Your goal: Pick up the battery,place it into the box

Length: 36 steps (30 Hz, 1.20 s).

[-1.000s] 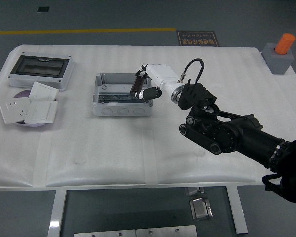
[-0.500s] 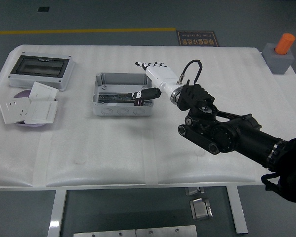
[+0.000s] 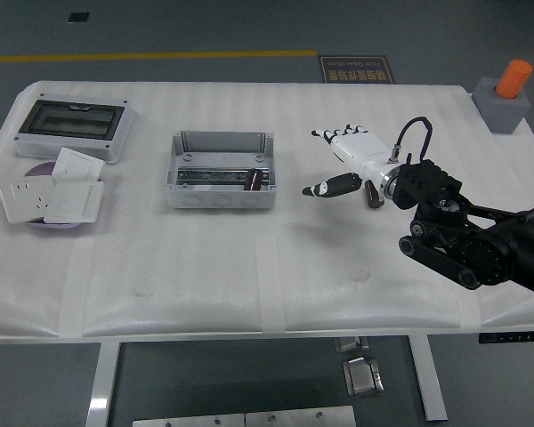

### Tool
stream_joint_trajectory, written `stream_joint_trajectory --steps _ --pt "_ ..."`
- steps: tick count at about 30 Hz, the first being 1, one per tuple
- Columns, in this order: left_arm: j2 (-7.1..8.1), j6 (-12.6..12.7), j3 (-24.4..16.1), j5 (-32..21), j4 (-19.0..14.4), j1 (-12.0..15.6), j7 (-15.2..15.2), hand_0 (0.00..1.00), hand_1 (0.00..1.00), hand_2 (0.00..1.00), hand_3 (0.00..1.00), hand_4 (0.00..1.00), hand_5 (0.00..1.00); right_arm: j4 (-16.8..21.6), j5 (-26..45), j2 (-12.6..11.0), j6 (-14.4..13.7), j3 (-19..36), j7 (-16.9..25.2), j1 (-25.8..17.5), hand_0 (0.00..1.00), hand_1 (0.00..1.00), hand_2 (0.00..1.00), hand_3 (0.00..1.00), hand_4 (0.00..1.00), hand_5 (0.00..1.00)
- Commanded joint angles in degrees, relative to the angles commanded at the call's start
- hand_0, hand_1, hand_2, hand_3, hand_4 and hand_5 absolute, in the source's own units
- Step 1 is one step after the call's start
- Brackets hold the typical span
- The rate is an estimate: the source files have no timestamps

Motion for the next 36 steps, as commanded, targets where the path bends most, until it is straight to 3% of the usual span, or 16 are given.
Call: stream_joint_trajectory --steps 3,5,9,10,22,36 --pt "0.0 0.05 0.14 -0.22 -0.01 -0.03 -0.09 0.594 0.618 0.522 0.624 0.601 0.451 0.47 -1.49 -3.55 0.22 -1.59 0.59 -0.47 0.998 0.909 0.882 0.961 0.998 0.661" --pt "-0.02 0.01 0.04 -0.04 0.0 -0.07 -0.04 0.594 0.618 0.523 0.624 0.598 0.448 -0.05 -2.12 -4.97 0.26 -2.42 1.0 -0.48 0.989 0.857 0.847 0.927 0.998 0.655" --pt "0.01 0.1 0.37 -0.32 -0.06 -0.23 -0.25 0.594 0.618 0.523 0.624 0.598 0.448 -1.7 -2.24 -6.13 -0.1 -3.64 1.78 -0.25 0.989 0.857 0.847 0.927 0.998 0.655" --pt "0.02 0.12 0.42 -0.36 -0.07 -0.26 -0.28 0.594 0.618 0.523 0.624 0.597 0.447 -2.14 -2.06 -6.21 -0.19 -4.02 1.94 -0.14 0.945 0.825 0.824 0.888 0.998 0.643" --pt "0.14 0.15 0.62 -0.28 -0.19 -0.42 -0.49 0.594 0.618 0.523 0.623 0.592 0.444 -9.15 1.2 -3.58 -0.88 -9.95 3.6 1.99 0.911 0.798 0.802 0.847 0.998 0.601" --pt "0.24 0.27 1.64 -0.83 -0.47 -0.81 -0.93 0.594 0.618 0.522 0.623 0.589 0.445 -11.04 2.2 -1.72 -1.24 -11.95 3.71 2.8 0.9 0.788 0.794 0.835 0.998 0.602"
